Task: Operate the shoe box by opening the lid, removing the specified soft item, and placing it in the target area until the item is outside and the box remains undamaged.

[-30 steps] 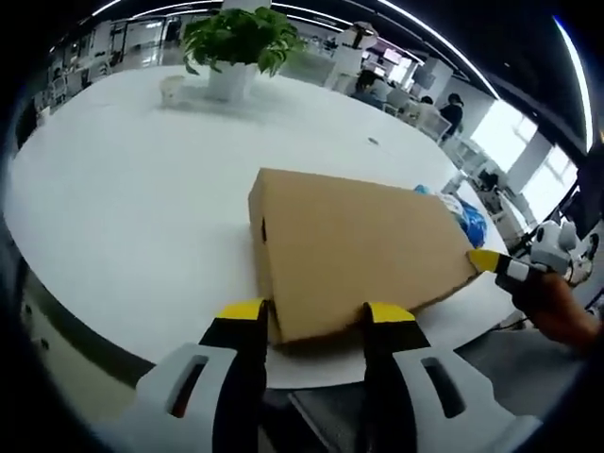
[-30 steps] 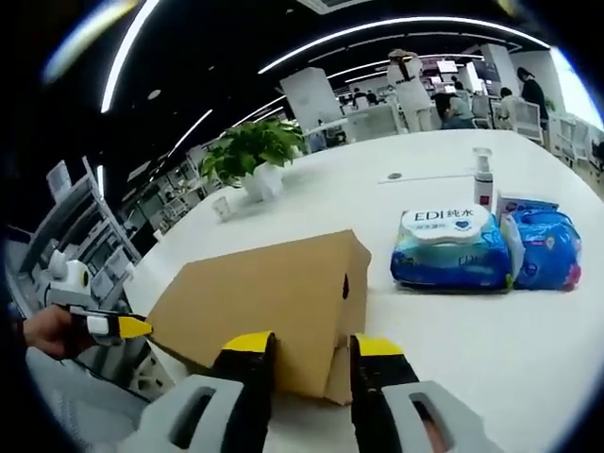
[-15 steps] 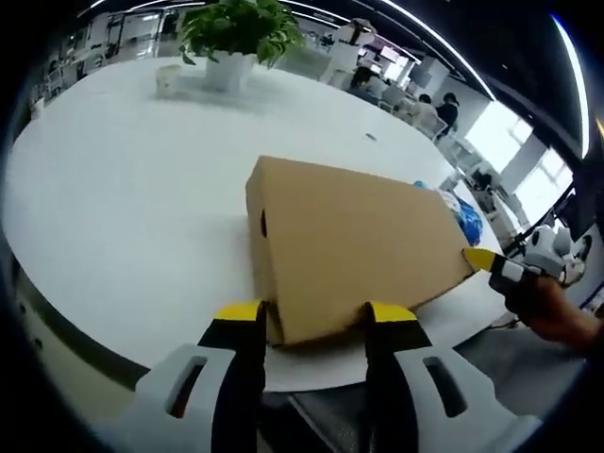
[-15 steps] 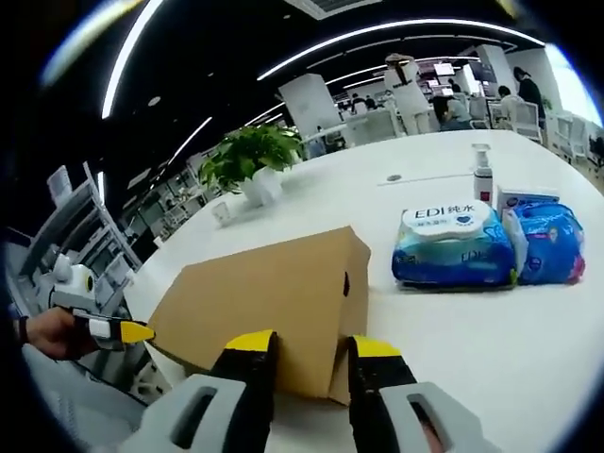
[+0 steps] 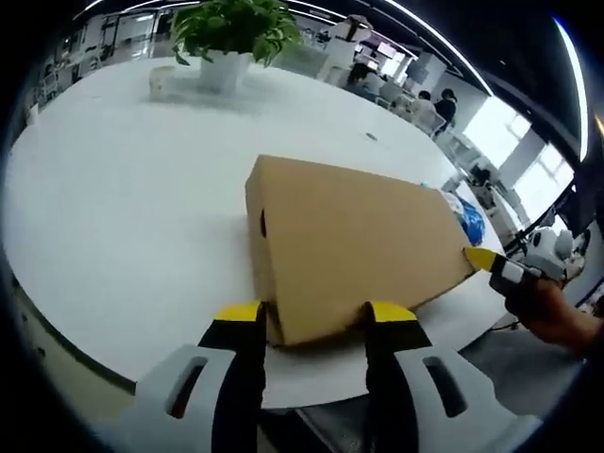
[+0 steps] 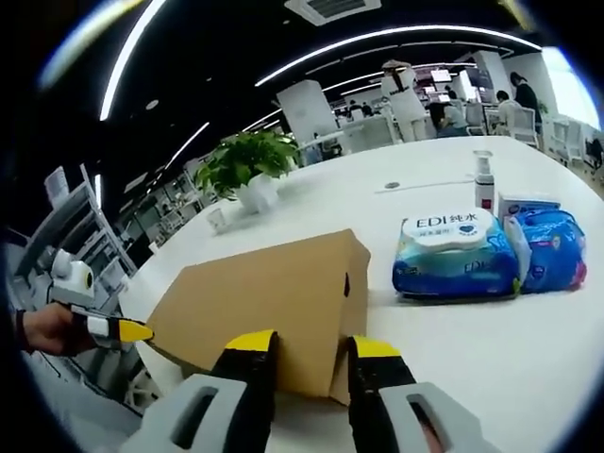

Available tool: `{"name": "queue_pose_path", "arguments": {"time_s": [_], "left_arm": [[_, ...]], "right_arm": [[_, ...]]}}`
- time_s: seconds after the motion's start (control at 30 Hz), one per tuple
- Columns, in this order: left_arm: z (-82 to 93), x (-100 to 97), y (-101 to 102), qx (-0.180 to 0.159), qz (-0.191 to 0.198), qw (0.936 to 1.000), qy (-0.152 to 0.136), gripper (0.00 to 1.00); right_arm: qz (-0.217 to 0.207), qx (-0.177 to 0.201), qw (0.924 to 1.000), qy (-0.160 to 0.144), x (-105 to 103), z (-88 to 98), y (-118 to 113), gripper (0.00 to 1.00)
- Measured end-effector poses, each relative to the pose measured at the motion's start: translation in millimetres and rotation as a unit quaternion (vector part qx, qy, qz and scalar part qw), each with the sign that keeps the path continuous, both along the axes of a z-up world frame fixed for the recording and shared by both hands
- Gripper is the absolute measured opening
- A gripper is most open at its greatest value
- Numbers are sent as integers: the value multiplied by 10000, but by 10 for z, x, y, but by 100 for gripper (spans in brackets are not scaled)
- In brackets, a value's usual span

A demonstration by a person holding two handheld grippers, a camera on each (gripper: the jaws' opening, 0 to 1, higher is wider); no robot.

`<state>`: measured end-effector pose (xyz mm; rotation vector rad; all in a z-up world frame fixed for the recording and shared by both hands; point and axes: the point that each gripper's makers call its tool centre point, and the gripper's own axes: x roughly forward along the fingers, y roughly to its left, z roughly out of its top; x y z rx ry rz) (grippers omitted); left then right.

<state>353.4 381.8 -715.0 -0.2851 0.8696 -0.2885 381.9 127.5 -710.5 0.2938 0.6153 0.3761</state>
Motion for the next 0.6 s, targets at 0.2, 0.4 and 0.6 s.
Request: {"name": "queue_pose_path", "arguments": {"time_s": [0.2, 0.4, 0.6], "left_arm": [[7, 168, 10, 13, -29, 10000, -12, 40], [6, 418, 4, 47, -89, 9999, -60, 40], [16, 649, -28, 57, -139, 9998, -90, 39]], "right_arm": [[-76, -1, 10000, 33, 178, -3, 9, 26], [-151, 28, 9999, 70, 365, -7, -3, 26], [-245, 8, 9996, 112, 563, -8, -38, 26]]}}
